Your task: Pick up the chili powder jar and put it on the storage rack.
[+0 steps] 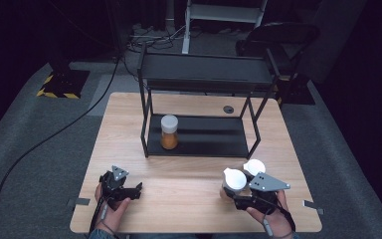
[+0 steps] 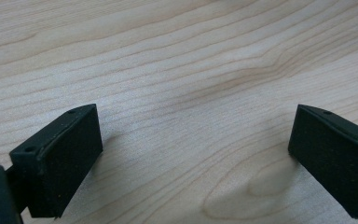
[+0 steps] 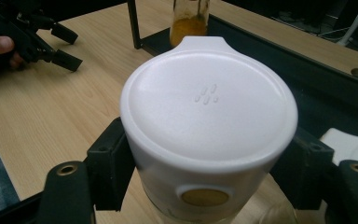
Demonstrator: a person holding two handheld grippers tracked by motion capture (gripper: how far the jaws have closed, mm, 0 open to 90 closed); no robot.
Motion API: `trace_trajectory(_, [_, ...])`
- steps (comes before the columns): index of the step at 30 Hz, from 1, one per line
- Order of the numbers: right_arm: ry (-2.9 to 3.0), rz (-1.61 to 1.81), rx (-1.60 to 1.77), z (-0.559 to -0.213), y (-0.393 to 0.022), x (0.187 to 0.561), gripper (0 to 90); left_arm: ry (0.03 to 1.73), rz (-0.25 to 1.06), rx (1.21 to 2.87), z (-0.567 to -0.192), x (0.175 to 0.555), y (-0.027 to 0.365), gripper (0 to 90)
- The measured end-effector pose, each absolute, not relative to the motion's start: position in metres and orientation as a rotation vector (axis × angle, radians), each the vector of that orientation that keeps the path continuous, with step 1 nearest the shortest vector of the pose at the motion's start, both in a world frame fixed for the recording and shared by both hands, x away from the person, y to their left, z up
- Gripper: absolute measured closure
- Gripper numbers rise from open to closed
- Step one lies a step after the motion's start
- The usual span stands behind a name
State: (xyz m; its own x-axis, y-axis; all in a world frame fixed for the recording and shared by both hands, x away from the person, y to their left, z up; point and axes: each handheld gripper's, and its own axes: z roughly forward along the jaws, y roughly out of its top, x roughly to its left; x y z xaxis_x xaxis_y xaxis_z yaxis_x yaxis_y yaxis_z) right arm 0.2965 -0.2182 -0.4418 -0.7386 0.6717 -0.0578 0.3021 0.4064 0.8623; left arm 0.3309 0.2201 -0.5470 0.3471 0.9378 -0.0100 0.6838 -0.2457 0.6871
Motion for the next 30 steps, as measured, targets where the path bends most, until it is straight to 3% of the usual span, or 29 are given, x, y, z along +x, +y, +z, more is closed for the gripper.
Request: trace_trajectory(30, [2.261,1.265,0.818,-0.408,-0.202,0.331,30.6,1.408,0.549,2.017,-0.547,0.331,0.220,2.5])
